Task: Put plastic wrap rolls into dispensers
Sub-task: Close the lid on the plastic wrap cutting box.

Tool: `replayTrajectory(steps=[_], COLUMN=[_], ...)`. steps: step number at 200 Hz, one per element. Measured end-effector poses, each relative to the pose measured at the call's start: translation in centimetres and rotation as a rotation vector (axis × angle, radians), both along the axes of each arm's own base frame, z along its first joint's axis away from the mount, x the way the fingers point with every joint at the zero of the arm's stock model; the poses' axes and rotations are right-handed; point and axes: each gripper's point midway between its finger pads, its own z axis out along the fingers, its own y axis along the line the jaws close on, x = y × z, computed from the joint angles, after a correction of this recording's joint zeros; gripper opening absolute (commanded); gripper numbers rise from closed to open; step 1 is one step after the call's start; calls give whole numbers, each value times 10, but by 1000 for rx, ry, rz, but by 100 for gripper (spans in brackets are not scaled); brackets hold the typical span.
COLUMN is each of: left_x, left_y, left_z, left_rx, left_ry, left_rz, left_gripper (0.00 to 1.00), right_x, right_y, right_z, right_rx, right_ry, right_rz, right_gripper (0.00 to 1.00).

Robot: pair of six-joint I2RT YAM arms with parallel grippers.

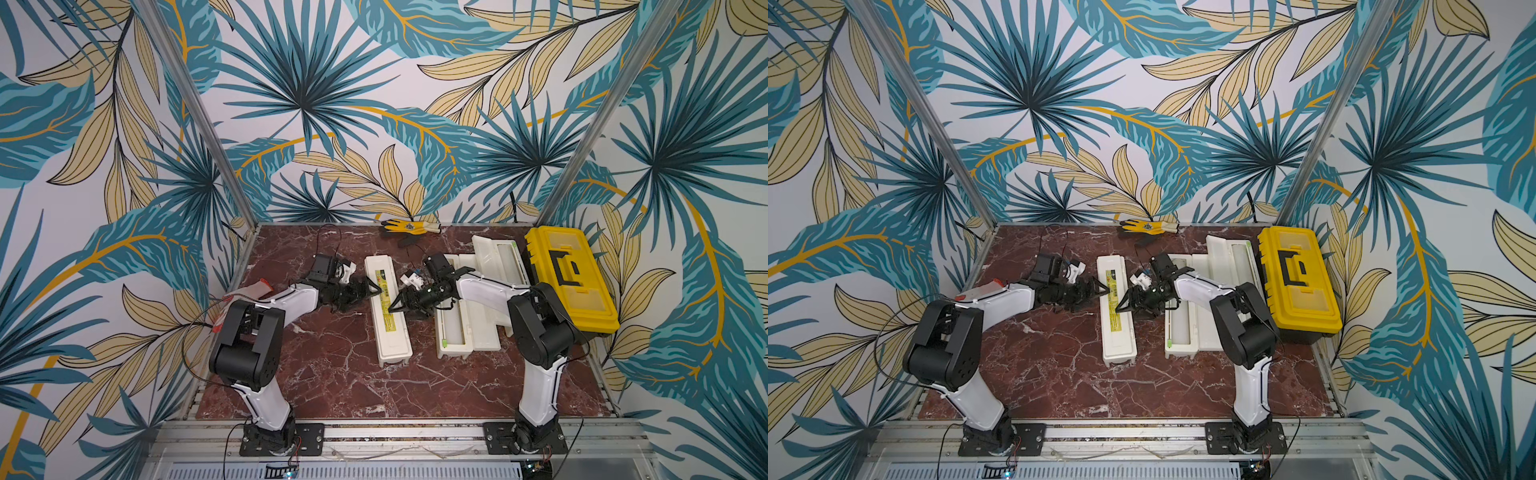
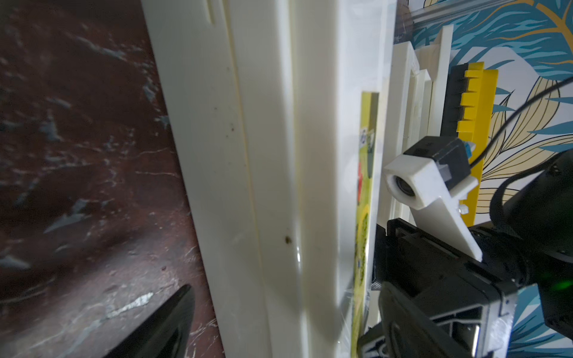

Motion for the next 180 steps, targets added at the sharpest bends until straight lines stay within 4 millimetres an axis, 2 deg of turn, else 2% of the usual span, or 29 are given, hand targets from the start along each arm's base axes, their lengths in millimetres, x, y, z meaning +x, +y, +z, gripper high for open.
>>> replayTrajectory(steps=[16,38,85,107,143,159,180], left_x=[-6,-30,-84,-101,-125,-134,-139], left_y=[-1,-1,-10,-21,-24,-26,-25], left_z=[3,3,-7,-13,-27,-26,-26], left_rx=[-14,-25,-40,-39,-8,15,28], left_ry=[-3,10,67,90,148,151,157], left_rz=[-11,-26,-90,-136,-171,-189,-194], left_gripper=[93,93,93,92,89,86,71], right_x=[3,5,7,8,8,8,7], right_y=[2,7,12,15,16,16,16], right_z=[-2,-3,-4,-4,-5,-5,-6], right_rx=[7,19,28,29,25,23,22], right_ry=[10,18,27,25,30,36,47], right_rz=[-10,-11,-10,-4,-7,-11,-19], right_gripper=[63,63,63,63,63,63,63])
